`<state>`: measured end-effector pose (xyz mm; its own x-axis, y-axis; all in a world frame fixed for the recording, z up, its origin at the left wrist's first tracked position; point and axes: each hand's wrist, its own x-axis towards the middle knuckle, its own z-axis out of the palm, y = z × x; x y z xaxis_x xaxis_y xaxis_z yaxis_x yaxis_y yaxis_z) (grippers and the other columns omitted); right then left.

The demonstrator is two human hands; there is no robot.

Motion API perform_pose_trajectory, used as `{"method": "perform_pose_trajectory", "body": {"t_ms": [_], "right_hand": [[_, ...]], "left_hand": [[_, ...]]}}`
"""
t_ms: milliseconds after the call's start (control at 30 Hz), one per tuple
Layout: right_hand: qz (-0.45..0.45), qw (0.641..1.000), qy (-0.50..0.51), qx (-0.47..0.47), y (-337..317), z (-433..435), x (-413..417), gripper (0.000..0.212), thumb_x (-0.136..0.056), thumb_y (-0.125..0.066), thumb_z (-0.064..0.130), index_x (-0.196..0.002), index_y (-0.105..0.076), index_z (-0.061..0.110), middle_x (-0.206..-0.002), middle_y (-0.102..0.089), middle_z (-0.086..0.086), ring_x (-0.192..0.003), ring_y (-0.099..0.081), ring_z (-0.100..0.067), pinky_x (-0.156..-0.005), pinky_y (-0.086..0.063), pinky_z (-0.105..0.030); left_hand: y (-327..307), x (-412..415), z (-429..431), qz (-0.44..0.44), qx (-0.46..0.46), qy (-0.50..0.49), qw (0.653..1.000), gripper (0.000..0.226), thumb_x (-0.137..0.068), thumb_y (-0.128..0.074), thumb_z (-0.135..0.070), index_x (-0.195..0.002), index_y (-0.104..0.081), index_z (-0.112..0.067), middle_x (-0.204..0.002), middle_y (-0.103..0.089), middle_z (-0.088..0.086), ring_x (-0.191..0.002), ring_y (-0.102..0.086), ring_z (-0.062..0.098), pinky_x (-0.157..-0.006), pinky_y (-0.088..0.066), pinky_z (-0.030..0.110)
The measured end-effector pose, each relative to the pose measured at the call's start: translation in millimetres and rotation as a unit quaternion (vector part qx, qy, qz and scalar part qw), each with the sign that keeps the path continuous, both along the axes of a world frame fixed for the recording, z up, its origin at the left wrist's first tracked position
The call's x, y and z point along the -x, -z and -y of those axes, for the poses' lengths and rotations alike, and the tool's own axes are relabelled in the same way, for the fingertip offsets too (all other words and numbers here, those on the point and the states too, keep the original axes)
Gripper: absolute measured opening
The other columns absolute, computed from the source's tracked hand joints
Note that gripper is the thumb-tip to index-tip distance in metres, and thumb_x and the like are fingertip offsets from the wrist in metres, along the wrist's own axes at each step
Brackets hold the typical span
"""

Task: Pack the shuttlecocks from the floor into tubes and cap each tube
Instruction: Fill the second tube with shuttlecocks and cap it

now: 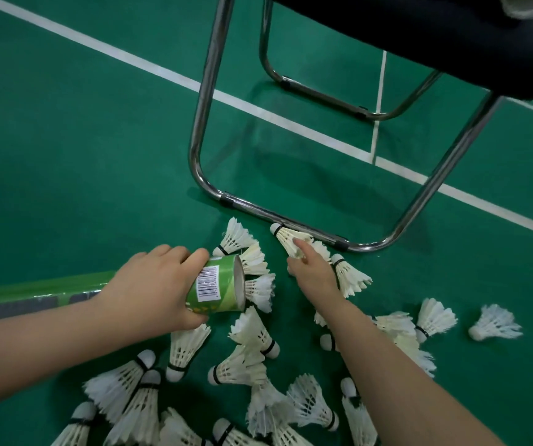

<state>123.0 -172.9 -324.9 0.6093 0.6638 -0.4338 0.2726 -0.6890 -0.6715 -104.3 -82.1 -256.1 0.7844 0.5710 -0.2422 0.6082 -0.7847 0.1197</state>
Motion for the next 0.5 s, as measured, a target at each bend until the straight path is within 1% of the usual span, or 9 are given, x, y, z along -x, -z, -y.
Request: {"method": "perform_pose_trajectory", "body": {"t_ms": [100,133,200,233,267,300,400,467,500], "right_hand": [[-0.034,0.999,0.037,-0.005,-1,-22,1,0.043,-0.091,-0.047,0.027,-0.134,-0.047,0.031,-0.094,-0.055,0.002,-0.079,-0.054,-0.015,-0.081,-0.045,-0.03],[-0.049,0.998,0.042,0.004,-1,-27,0,0.042,-0.092,-0.046,0.028,-0.134,-0.047,0.03,-0.1,-0.056,0.0,-0.084,-0.055,-0.016,-0.086,-0.046,-0.032],[-0.087,0.995,0.052,0.019,0,-35,-1,0.042,-0.093,-0.046,0.027,-0.135,-0.046,0.025,-0.126,-0.052,-0.002,-0.111,-0.051,-0.02,-0.101,-0.04,-0.034],[-0.1,0.993,0.061,0.02,1,-37,-2,0.042,-0.094,-0.047,0.026,-0.135,-0.047,0.021,-0.134,-0.048,-0.001,-0.119,-0.047,-0.02,-0.103,-0.038,-0.032],[-0.107,0.991,0.076,0.01,2,-38,-4,0.04,-0.094,-0.048,0.024,-0.134,-0.049,0.019,-0.134,-0.049,-0.001,-0.118,-0.047,-0.02,-0.099,-0.038,-0.028],[-0.107,0.99,0.096,-0.008,3,-38,-5,0.037,-0.094,-0.049,0.022,-0.131,-0.051,0.017,-0.127,-0.053,-0.001,-0.108,-0.052,-0.018,-0.089,-0.041,-0.025],[-0.047,0.981,0.164,-0.09,6,-32,-5,0.022,-0.091,-0.054,0.018,-0.113,-0.059,0.016,-0.083,-0.055,0.005,-0.063,-0.048,-0.009,-0.052,-0.04,-0.015],[0.009,0.971,0.195,-0.141,5,-25,-4,0.008,-0.089,-0.058,0.017,-0.097,-0.058,0.014,-0.075,-0.052,0.003,-0.056,-0.044,-0.008,-0.042,-0.033,-0.009],[0.027,0.965,0.2,-0.165,3,-22,-1,0.007,-0.088,-0.06,0.018,-0.092,-0.055,0.014,-0.075,-0.052,0.003,-0.059,-0.045,-0.01,-0.043,-0.033,-0.007]], "left_hand": [[2,-2,-5,0.003,-0.001,-0.004,1.0,0.068,-0.067,-0.055,-0.068,-0.119,-0.034,-0.03,-0.103,-0.052,-0.007,-0.084,-0.039,0.012,-0.073,-0.039,0.026],[3,-3,-5,0.002,-0.001,-0.004,1.0,0.068,-0.067,-0.055,-0.068,-0.119,-0.034,-0.03,-0.103,-0.051,-0.007,-0.084,-0.038,0.012,-0.072,-0.038,0.026],[3,-4,-6,0.002,-0.004,-0.002,1.0,0.068,-0.066,-0.056,-0.068,-0.118,-0.034,-0.029,-0.102,-0.051,-0.007,-0.083,-0.038,0.012,-0.07,-0.036,0.026],[4,-4,-6,0.002,-0.003,0.0,1.0,0.068,-0.067,-0.056,-0.068,-0.118,-0.034,-0.029,-0.103,-0.051,-0.007,-0.083,-0.038,0.012,-0.07,-0.035,0.026],[4,-4,-7,0.003,-0.002,0.001,1.0,0.069,-0.067,-0.056,-0.068,-0.119,-0.034,-0.029,-0.103,-0.051,-0.007,-0.083,-0.038,0.012,-0.071,-0.036,0.025],[5,-4,-7,0.004,-0.001,0.001,1.0,0.069,-0.067,-0.056,-0.068,-0.12,-0.034,-0.029,-0.104,-0.051,-0.007,-0.084,-0.038,0.011,-0.072,-0.036,0.025],[3,-3,-7,0.009,0.003,-0.003,1.0,0.068,-0.068,-0.056,-0.068,-0.119,-0.034,-0.029,-0.104,-0.051,-0.007,-0.085,-0.039,0.012,-0.074,-0.038,0.025],[2,-2,-6,0.014,0.007,-0.007,1.0,0.068,-0.068,-0.057,-0.067,-0.119,-0.035,-0.029,-0.103,-0.052,-0.007,-0.086,-0.041,0.013,-0.076,-0.04,0.027],[2,-1,-6,0.016,0.007,-0.008,1.0,0.068,-0.067,-0.058,-0.067,-0.119,-0.036,-0.028,-0.103,-0.052,-0.007,-0.086,-0.041,0.013,-0.075,-0.04,0.027]]}}
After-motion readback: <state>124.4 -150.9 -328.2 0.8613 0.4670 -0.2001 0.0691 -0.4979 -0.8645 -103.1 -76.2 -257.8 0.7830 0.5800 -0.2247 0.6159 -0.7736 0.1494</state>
